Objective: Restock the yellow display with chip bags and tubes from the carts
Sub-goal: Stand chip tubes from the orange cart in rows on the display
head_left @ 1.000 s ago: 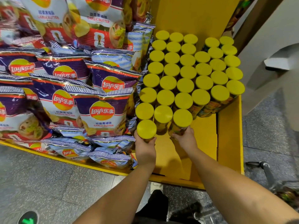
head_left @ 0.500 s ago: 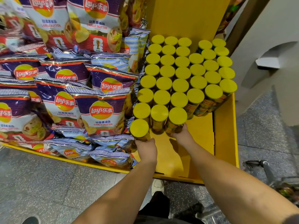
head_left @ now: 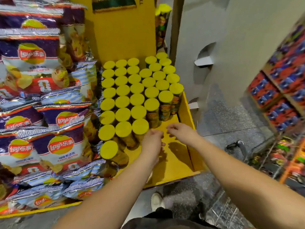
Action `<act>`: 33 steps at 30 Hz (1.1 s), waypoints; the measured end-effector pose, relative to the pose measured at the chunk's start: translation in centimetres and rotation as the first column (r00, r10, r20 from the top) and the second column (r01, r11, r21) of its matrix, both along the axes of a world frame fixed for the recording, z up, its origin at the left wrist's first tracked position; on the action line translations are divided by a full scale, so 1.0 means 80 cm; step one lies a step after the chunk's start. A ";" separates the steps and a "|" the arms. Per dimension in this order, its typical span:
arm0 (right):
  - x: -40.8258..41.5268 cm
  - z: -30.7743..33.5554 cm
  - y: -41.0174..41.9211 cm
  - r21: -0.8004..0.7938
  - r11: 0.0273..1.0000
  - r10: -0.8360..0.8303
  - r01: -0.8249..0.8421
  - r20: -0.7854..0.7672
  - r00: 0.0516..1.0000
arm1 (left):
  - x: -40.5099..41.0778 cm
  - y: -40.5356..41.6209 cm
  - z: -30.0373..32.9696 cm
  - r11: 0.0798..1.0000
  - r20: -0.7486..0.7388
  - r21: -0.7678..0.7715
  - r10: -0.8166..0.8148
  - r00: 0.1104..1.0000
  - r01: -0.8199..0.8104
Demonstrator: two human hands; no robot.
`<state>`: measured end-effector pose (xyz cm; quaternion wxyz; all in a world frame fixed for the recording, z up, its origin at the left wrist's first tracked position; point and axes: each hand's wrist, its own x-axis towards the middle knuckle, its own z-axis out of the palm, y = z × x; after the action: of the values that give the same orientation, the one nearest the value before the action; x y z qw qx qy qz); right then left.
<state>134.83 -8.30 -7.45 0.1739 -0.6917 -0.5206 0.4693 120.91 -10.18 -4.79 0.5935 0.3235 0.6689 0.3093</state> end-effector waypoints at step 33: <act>0.594 -0.143 -0.430 -0.207 0.329 -0.923 0.921 0.136 0.361 | 0.687 -0.234 -0.146 0.201 -0.372 -0.273 -0.924 0.090 0.941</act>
<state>182.39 -42.69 -18.92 0.3223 -0.8786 0.0259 0.3516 175.84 -28.91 -16.44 0.4693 0.7450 0.4242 -0.2114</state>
